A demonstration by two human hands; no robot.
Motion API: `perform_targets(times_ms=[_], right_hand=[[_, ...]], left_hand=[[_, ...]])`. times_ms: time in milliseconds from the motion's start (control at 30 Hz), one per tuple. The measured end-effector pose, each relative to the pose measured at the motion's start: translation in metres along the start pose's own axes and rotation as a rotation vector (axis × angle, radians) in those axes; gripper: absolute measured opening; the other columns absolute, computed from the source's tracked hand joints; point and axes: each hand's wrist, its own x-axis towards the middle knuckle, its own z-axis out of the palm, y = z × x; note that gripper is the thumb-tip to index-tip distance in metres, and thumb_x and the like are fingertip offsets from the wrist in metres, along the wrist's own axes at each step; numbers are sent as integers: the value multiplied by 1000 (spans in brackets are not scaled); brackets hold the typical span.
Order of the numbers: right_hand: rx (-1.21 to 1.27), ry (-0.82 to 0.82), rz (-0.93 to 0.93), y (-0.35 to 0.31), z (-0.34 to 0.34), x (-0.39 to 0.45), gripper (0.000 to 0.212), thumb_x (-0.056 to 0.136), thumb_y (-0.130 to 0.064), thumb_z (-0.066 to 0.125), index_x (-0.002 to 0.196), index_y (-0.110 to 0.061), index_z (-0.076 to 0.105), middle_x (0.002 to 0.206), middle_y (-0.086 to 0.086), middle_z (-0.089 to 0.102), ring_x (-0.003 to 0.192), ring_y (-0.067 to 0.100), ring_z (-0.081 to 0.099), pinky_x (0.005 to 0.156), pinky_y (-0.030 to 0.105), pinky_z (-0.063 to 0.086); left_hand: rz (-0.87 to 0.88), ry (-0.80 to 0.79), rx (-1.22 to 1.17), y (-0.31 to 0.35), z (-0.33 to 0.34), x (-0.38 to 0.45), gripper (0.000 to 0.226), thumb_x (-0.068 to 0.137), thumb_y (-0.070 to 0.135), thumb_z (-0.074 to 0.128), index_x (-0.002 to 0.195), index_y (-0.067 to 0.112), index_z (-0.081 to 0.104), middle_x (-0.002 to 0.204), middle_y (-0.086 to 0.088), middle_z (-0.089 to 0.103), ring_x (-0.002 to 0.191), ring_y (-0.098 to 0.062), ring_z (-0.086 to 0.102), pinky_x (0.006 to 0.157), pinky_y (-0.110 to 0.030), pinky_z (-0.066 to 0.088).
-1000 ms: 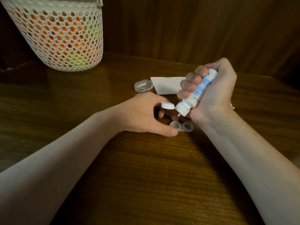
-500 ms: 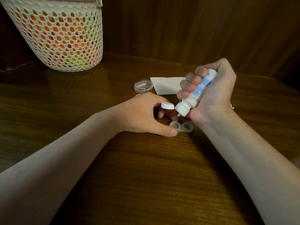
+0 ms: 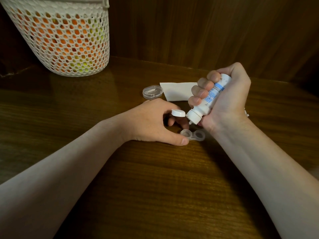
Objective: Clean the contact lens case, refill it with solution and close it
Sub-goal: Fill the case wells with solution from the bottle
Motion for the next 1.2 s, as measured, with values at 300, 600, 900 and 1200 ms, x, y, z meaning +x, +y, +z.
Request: perform_targets(times_ms=[300, 600, 900, 1200], right_hand=[[168, 75, 64, -7, -1, 0, 33, 88, -25, 53, 56, -19, 50, 56, -6, 44, 44, 9, 40, 43, 21, 38], [256, 74, -122, -49, -17, -3, 35, 92, -27, 52, 58, -19, 49, 58, -6, 44, 49, 9, 42, 45, 21, 38], [179, 64, 31, -20, -27, -3, 34, 90, -28, 53, 58, -19, 52, 57, -5, 46, 47, 9, 43, 46, 22, 41], [106, 42, 51, -17, -25, 0, 37, 91, -28, 51, 56, -19, 52, 55, -5, 46, 45, 9, 42, 47, 21, 40]], left_hand=[[-14, 16, -29, -3, 2, 0, 26, 80, 49, 90, 101, 39, 77, 85, 15, 56, 70, 2, 50, 59, -18, 41], [-12, 25, -44, 0, 1, -3, 28, 79, 49, 90, 103, 44, 76, 100, 6, 67, 69, -2, 50, 57, -20, 40], [-6, 18, -27, -3, 1, -2, 27, 80, 51, 89, 104, 46, 76, 86, 20, 59, 68, -2, 49, 56, -20, 40], [0, 6, -20, -3, 1, 0, 28, 81, 48, 89, 104, 42, 77, 83, 19, 57, 67, -3, 48, 57, -22, 40]])
